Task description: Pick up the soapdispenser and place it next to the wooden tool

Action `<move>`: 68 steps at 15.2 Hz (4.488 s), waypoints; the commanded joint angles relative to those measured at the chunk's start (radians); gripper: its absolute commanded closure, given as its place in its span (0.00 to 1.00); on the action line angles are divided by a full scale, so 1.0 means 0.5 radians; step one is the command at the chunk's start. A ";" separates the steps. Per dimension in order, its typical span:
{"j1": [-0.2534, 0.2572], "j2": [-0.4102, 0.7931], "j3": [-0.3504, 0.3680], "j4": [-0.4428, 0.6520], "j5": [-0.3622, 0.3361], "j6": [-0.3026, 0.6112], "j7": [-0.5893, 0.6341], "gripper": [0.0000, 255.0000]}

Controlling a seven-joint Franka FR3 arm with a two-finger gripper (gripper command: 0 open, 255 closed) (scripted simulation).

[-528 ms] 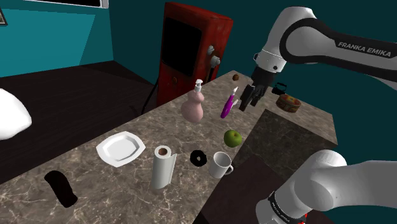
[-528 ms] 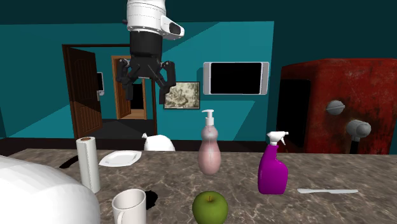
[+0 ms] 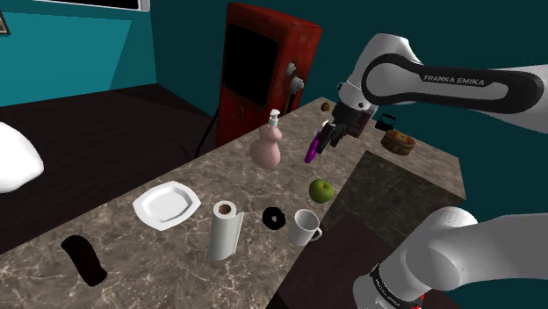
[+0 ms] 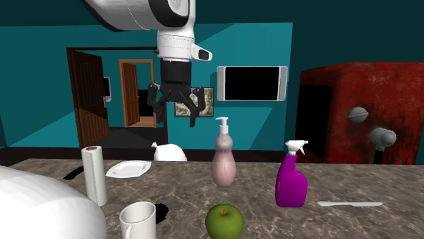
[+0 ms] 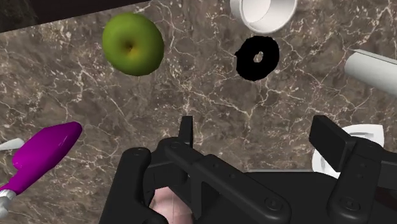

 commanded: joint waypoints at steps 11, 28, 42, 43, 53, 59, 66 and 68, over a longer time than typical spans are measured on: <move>0.054 0.751 -0.218 0.095 0.154 1.013 -0.456 0.00; 0.097 1.649 -0.252 0.602 0.863 1.608 -1.184 0.00; 0.097 1.648 -0.252 0.603 0.861 1.607 -1.182 1.00; 0.097 1.649 -0.252 0.603 0.861 1.607 -1.183 1.00; 0.122 1.523 -0.301 0.638 0.706 1.460 -1.040 1.00; 0.131 1.429 -0.326 0.688 0.593 1.326 -0.935 1.00; 0.133 1.336 -0.340 0.769 0.488 1.163 -0.835 1.00; 0.132 1.313 -0.343 0.797 0.463 1.115 -0.810 1.00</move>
